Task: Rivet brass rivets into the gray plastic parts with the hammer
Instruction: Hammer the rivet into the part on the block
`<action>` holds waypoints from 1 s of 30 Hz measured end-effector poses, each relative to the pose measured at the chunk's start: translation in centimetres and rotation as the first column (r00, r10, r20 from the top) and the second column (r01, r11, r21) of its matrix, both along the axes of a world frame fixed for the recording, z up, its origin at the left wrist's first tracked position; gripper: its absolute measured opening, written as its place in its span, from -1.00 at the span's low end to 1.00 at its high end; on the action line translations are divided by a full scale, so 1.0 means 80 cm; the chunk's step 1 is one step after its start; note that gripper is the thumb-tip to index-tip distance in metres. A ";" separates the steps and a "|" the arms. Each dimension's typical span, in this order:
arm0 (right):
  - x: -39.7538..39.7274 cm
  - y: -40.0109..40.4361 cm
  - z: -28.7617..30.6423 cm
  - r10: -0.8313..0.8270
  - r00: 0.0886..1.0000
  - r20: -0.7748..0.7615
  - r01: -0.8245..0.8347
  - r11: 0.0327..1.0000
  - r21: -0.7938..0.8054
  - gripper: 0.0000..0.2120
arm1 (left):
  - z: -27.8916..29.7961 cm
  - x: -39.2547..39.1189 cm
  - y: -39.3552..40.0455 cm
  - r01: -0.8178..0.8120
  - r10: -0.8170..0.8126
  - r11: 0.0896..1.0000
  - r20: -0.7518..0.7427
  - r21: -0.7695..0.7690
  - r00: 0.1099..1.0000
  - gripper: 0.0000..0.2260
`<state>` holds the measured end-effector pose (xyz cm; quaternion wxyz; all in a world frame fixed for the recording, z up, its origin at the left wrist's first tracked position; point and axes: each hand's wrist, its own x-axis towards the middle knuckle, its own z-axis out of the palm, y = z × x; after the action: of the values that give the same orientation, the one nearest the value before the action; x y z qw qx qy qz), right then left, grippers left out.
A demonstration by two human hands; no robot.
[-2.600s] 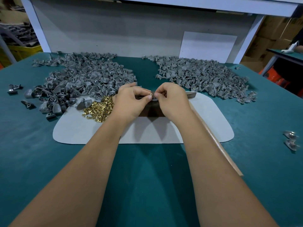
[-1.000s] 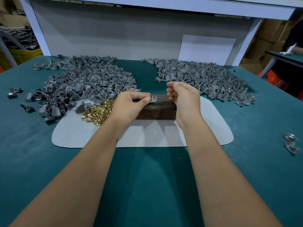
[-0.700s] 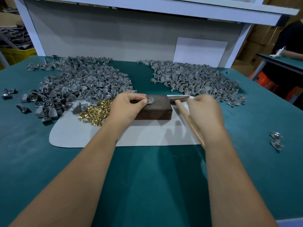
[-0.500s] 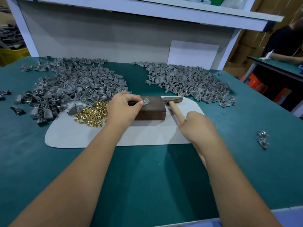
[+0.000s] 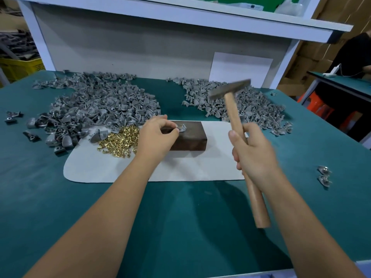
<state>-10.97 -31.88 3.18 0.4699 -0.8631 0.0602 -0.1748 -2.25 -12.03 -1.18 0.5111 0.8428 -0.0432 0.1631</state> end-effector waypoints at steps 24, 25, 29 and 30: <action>-0.019 0.048 0.007 -0.184 0.982 0.052 0.173 0.740 -0.650 -0.79 | -0.005 0.003 0.002 0.043 -0.047 0.985 -0.022 -0.169 0.999 -0.77; -0.019 0.047 0.005 -0.165 0.985 0.047 0.159 0.772 -0.616 -0.83 | -0.004 0.002 0.002 0.048 -0.051 0.985 -0.013 -0.166 0.999 -0.75; -0.022 0.040 0.015 -0.100 0.994 -0.048 0.067 0.883 -0.464 -0.60 | -0.001 0.002 0.002 0.066 -0.068 0.983 -0.009 -0.170 0.998 -0.75; -0.023 0.040 0.018 -0.091 0.995 -0.052 0.057 0.887 -0.459 -0.58 | -0.002 0.001 0.002 0.074 -0.078 0.981 -0.016 -0.180 0.997 -0.78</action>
<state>-12.80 -28.66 4.58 0.2443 -0.9522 0.0671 -0.1705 -2.15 -11.86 -1.32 0.5913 0.7928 -0.0547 0.1369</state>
